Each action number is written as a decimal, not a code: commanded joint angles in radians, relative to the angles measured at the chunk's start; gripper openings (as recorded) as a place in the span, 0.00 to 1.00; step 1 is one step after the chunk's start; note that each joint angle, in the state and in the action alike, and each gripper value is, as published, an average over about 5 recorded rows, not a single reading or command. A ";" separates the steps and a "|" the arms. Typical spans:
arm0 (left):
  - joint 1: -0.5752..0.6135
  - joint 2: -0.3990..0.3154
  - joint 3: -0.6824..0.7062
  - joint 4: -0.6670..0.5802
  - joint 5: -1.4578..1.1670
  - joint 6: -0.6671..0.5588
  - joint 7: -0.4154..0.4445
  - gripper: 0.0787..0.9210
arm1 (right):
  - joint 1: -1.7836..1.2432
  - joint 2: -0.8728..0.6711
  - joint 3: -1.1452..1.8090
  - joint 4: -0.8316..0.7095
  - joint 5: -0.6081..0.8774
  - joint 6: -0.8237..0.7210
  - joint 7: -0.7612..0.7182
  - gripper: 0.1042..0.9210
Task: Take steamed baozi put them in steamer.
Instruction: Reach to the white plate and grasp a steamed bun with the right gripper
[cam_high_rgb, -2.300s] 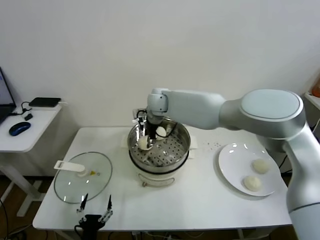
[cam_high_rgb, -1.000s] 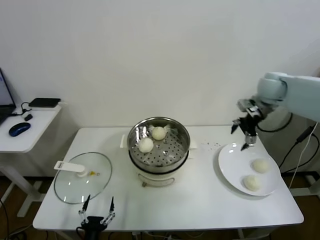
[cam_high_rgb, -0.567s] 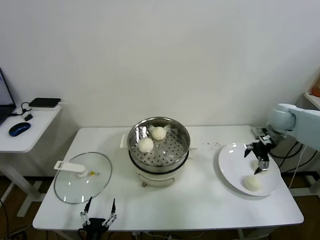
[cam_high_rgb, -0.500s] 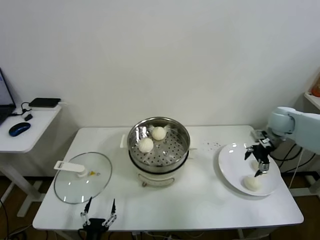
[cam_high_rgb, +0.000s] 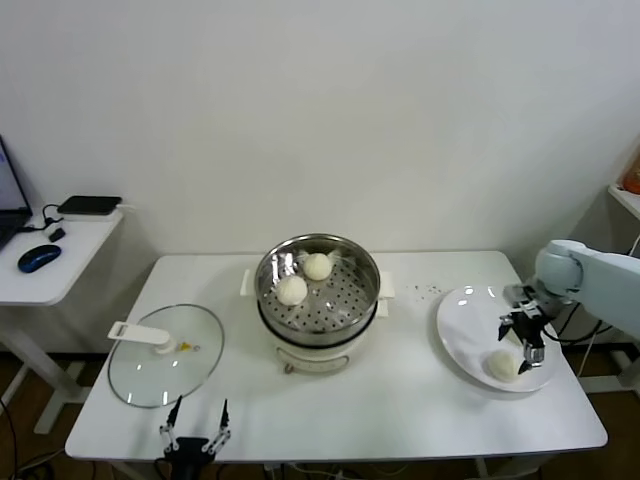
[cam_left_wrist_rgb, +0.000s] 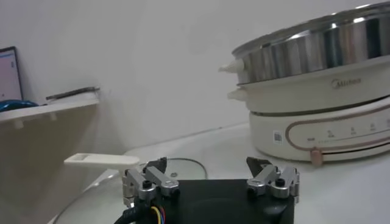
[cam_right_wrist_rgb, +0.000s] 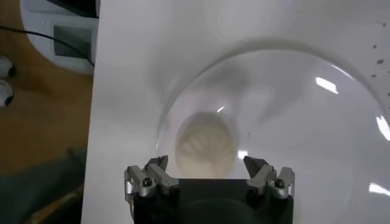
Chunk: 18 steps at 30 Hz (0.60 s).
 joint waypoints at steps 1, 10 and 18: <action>-0.008 0.003 -0.002 0.009 -0.001 0.001 0.000 0.88 | -0.078 0.012 0.051 -0.053 -0.033 0.004 0.002 0.88; -0.006 0.006 -0.005 0.013 -0.003 -0.002 0.000 0.88 | -0.087 0.025 0.059 -0.062 -0.034 0.003 0.002 0.82; -0.003 0.009 -0.007 0.009 -0.004 -0.004 -0.001 0.88 | -0.063 0.028 0.053 -0.048 -0.036 0.007 0.009 0.65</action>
